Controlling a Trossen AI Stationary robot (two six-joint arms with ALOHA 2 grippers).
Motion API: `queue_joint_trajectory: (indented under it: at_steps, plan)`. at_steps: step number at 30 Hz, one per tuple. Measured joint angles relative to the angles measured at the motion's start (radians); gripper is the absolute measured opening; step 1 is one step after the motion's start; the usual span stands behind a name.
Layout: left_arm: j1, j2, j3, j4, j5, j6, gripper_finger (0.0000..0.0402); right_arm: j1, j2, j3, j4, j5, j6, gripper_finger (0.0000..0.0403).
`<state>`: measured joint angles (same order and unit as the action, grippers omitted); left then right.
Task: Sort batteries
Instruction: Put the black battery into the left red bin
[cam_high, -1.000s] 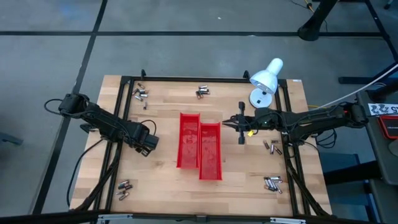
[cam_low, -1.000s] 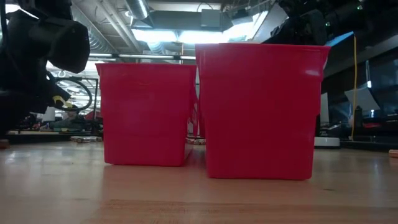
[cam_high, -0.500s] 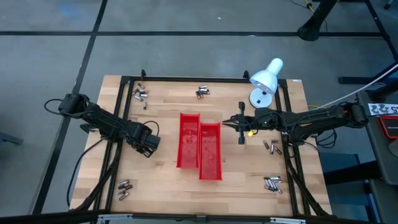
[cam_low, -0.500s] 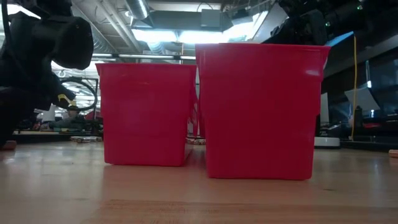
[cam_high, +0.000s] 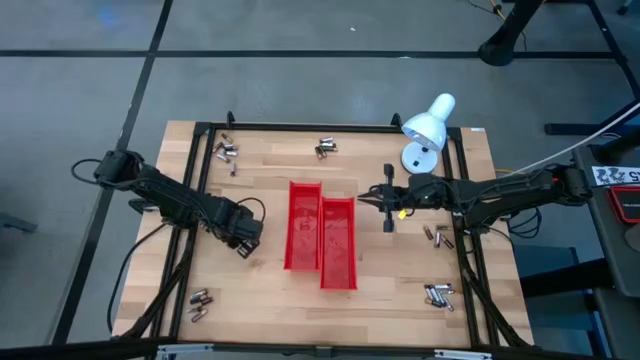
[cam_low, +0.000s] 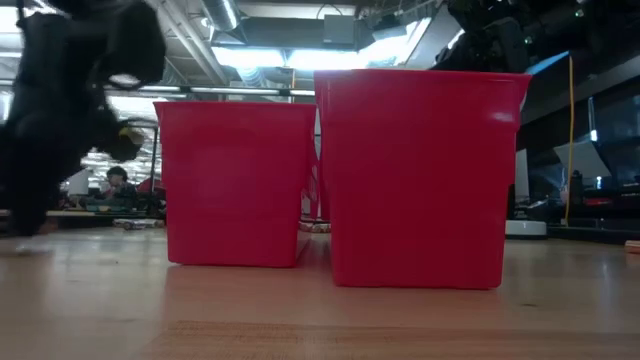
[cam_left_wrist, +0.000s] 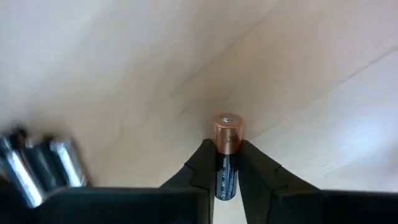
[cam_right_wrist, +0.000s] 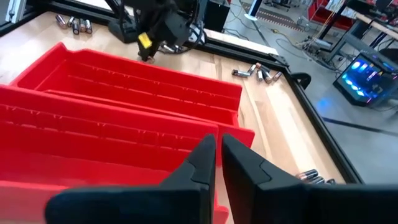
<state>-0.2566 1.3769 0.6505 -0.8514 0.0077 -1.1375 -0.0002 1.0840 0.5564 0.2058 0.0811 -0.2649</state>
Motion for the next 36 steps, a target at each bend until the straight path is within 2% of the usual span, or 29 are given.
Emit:
queue_joint_trajectory:
  at_steps: [5, 8, 12, 15, 18, 20, 26, 31, 36]
  plan:
    - [0.018, -0.033, 0.101, -0.011, -0.074, 0.069, 0.0035, 0.000, 0.000, 0.000, -0.010, 0.000, 0.010, 0.0030]
    - [0.029, -0.059, 0.177, -0.004, -0.161, 0.102, 0.0037, 0.000, 0.000, 0.000, -0.016, 0.000, 0.010, 0.0030]
    - [0.044, -0.085, 0.269, 0.116, -0.289, 0.186, 0.0039, 0.000, 0.000, 0.000, -0.021, 0.003, 0.010, 0.0030]
    - [0.062, -0.085, 0.303, 0.267, -0.341, 0.279, 0.0036, 0.000, 0.000, 0.000, -0.025, 0.004, 0.010, 0.0030]
    - [0.084, -0.084, 0.309, 0.412, -0.345, 0.352, 0.0038, 0.000, 0.000, 0.000, -0.032, 0.004, 0.010, 0.0030]
    - [0.097, -0.074, 0.309, 0.449, -0.344, 0.375, 0.0040, 0.000, 0.000, 0.000, -0.038, 0.004, 0.010, 0.0030]
    - [0.125, -0.008, 0.308, 0.458, -0.314, 0.355, 0.0046, 0.000, 0.000, 0.000, -0.070, 0.004, 0.030, 0.0030]
    - [0.142, 0.034, 0.308, 0.495, -0.258, 0.377, 0.0075, 0.000, 0.000, -0.001, -0.078, 0.004, 0.032, 0.0030]
    - [0.154, 0.041, 0.307, 0.498, -0.247, 0.387, 0.0108, 0.000, 0.000, -0.001, -0.084, 0.005, 0.032, 0.0030]
